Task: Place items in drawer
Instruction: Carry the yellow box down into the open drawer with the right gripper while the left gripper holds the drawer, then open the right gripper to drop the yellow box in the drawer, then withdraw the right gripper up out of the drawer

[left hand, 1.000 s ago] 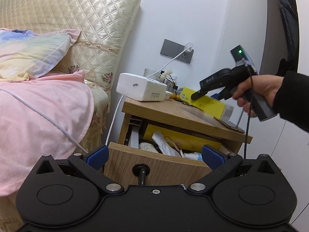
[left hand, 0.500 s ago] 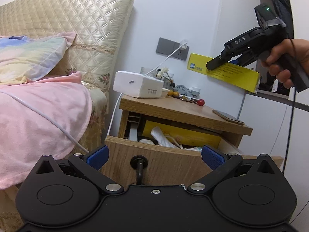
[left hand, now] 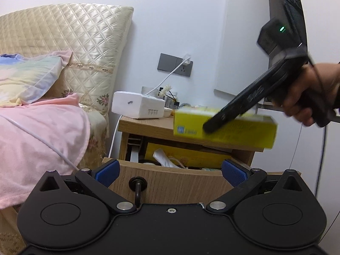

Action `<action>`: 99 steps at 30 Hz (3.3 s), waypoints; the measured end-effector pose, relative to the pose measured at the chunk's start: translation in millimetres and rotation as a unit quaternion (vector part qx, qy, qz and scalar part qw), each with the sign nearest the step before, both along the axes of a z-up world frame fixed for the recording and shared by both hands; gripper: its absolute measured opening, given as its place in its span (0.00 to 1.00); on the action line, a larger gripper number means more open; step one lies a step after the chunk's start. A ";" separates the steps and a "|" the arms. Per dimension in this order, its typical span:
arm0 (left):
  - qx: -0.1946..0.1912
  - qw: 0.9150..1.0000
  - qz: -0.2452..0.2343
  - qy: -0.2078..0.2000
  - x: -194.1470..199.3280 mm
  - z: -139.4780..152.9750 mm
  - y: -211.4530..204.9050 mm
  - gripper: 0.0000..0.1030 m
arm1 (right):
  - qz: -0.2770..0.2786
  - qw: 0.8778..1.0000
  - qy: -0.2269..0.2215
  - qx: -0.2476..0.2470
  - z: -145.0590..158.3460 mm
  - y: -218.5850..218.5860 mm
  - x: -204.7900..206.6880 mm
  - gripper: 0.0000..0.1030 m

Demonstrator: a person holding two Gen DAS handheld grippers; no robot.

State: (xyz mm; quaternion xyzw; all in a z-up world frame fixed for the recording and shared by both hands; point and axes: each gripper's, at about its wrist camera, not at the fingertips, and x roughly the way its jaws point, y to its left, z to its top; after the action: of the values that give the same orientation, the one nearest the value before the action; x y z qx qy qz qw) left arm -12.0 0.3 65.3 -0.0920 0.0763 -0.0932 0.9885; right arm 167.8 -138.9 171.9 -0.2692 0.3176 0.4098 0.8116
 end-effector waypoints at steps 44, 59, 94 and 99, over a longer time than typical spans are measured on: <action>0.015 1.000 -0.016 -0.006 -0.5 -3.7 -4.3 0.99 | -0.111 0.992 0.052 0.025 -68.4 -31.9 49.8 0.88; 0.035 0.999 -0.010 -0.034 -0.9 -1.9 -8.7 0.99 | -0.195 0.955 -0.046 0.218 -23.1 -124.8 -39.4 1.00; 0.063 0.996 0.049 -0.033 -7.0 18.3 -56.2 0.99 | -0.269 0.852 -0.215 0.395 -115.6 -182.9 -172.0 1.00; 0.028 0.998 0.055 -0.015 -18.2 6.2 -48.8 0.99 | -0.276 0.842 -0.210 0.414 -131.8 -188.5 -186.2 1.00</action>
State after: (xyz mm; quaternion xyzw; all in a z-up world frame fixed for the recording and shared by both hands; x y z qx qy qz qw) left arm -30.3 -48.5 71.6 -0.0668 0.0585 -0.0384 0.9953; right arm -18.4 -327.3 40.1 0.1111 0.0014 0.1961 0.9743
